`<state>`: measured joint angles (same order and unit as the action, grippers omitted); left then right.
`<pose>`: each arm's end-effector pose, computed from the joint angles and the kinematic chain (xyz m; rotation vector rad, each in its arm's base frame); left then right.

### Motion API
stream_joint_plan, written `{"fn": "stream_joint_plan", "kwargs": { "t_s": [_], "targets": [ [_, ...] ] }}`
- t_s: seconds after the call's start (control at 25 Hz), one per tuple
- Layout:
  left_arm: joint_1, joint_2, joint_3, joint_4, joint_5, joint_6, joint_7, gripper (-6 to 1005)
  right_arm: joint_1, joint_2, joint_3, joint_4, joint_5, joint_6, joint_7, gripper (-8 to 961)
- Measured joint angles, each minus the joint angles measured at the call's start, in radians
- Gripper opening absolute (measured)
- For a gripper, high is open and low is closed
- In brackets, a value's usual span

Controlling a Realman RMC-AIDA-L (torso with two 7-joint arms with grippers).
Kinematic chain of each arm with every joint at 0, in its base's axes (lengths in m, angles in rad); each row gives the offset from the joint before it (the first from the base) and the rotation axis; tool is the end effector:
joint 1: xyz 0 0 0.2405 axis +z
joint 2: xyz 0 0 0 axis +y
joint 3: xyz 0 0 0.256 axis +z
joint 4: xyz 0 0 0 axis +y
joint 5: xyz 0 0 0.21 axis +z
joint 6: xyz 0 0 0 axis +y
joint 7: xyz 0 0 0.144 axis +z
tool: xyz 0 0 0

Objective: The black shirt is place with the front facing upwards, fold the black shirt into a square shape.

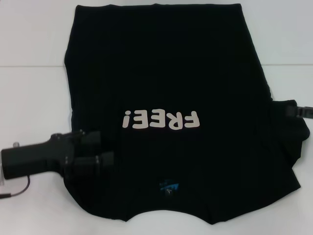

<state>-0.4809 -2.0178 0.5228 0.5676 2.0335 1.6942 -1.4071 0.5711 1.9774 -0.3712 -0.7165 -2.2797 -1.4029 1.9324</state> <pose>-0.2910 0.3047 0.0261 -2.6526 -0.8129 -0.8525 0.3234 0.3634 0.0815 -2.1995 1.3264 0.5613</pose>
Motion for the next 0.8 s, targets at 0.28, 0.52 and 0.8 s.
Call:
{"fn": "stream_joint_plan", "kwargs": {
  "t_s": [0.28, 0.52, 0.8],
  "targets": [
    [0.073, -0.027, 0.006, 0.081, 0.002, 0.055, 0.115, 880, 0.071, -0.136, -0.141, -0.059, -0.148, -0.065, 0.52, 938],
    [0.08, -0.029, 0.004, 0.087, -0.003, 0.074, 0.131, 874, 0.17, -0.146, -0.186, -0.043, -0.39, -0.043, 0.669, 938],
    [0.077, -0.029, 0.003, 0.083, 0.0, 0.071, 0.133, 874, 0.209, -0.126, -0.185, 0.08, -0.436, 0.05, 0.66, 938]
  ]
}}
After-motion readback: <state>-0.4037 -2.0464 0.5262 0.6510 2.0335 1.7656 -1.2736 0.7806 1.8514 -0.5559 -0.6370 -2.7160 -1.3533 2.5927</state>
